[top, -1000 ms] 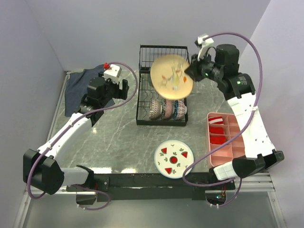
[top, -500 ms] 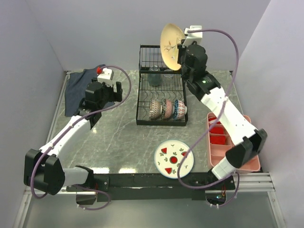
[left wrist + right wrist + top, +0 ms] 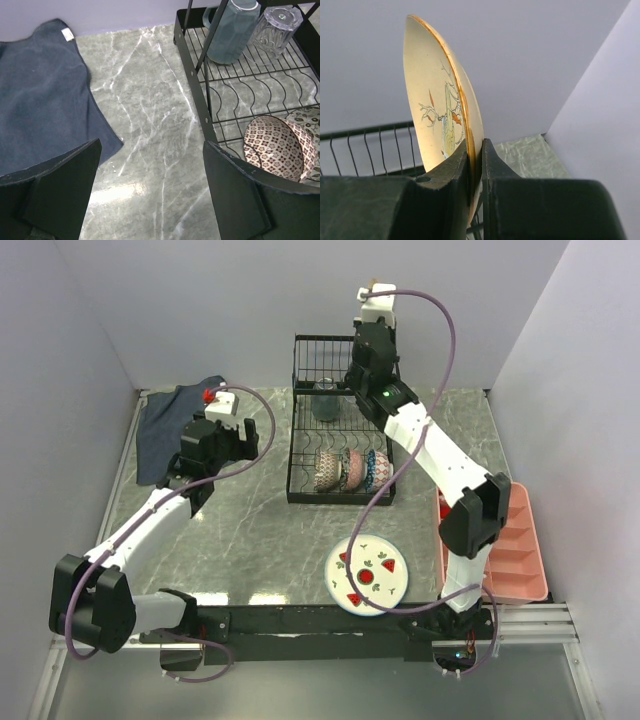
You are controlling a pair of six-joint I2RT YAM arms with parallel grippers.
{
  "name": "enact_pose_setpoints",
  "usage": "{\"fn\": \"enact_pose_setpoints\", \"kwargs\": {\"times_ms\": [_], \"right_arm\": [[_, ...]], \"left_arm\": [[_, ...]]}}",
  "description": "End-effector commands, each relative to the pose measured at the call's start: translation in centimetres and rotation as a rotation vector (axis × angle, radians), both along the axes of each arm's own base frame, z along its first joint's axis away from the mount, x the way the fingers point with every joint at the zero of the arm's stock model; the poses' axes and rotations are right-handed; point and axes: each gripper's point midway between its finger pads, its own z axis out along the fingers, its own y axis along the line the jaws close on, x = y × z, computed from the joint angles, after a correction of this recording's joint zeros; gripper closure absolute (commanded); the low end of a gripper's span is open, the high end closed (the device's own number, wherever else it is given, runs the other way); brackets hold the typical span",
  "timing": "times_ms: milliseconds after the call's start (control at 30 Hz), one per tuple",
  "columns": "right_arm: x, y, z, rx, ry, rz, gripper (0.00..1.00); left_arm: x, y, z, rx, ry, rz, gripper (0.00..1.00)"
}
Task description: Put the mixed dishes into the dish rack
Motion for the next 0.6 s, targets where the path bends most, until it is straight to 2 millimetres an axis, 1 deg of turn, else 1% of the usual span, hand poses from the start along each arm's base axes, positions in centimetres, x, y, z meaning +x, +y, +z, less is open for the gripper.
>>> {"fn": "enact_pose_setpoints", "kwargs": {"times_ms": [0,33,67,233,300,333,500,567], "right_arm": [[-1.9,-2.2,8.5,0.171,-0.254,-0.109,1.0],[-1.8,-2.1,8.8,0.171,-0.256,-0.104,1.0],[-1.3,-1.8,8.2,0.163,-0.242,-0.105,1.0],[-0.6,-1.2,7.0,0.121,-0.199,-0.086,1.0],[-0.2,-1.1,6.0,0.097,-0.161,-0.089,1.0],[-0.1,-1.1,6.0,0.105,-0.158,-0.081,1.0],[0.7,-1.1,3.7,0.076,-0.088,-0.082,1.0],[0.9,-1.2,3.1,0.074,-0.075,-0.09,1.0]], "left_arm": [[0.0,-0.4,1.7,-0.06,-0.056,-0.012,0.11],[0.0,-0.5,1.7,-0.062,-0.057,-0.015,0.11],[0.0,-0.6,1.5,-0.064,-0.052,-0.017,0.11],[0.0,-0.5,1.1,-0.066,-0.048,-0.017,0.1],[0.0,-0.4,1.0,-0.064,-0.045,-0.013,0.1],[0.0,-0.3,0.8,-0.061,-0.042,-0.011,0.1],[-0.1,-0.1,0.4,-0.069,-0.033,-0.008,0.1],[-0.2,-0.2,0.2,-0.07,-0.028,-0.012,0.1]]}}
